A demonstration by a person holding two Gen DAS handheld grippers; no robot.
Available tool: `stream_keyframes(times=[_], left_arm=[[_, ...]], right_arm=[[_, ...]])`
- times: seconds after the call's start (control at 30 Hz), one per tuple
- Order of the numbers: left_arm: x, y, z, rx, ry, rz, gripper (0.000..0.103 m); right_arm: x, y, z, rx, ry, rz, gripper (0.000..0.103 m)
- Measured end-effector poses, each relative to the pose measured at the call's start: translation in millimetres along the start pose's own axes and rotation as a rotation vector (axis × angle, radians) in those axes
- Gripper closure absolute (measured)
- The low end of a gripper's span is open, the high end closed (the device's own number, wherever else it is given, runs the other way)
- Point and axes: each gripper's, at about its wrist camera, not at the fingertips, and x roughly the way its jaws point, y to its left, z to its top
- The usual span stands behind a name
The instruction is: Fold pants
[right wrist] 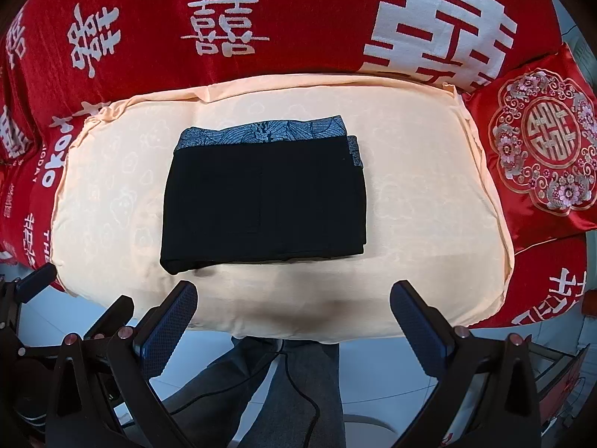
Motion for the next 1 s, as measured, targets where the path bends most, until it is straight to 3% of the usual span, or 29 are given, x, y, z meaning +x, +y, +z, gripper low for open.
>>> stream_keyframes(times=[1.0], left_arm=[[-0.8,0.9,4.0,0.001,-0.009,-0.030,0.000]], right_arm=[[6.3,-0.8,2.3,0.002,0.012,0.000,0.000]])
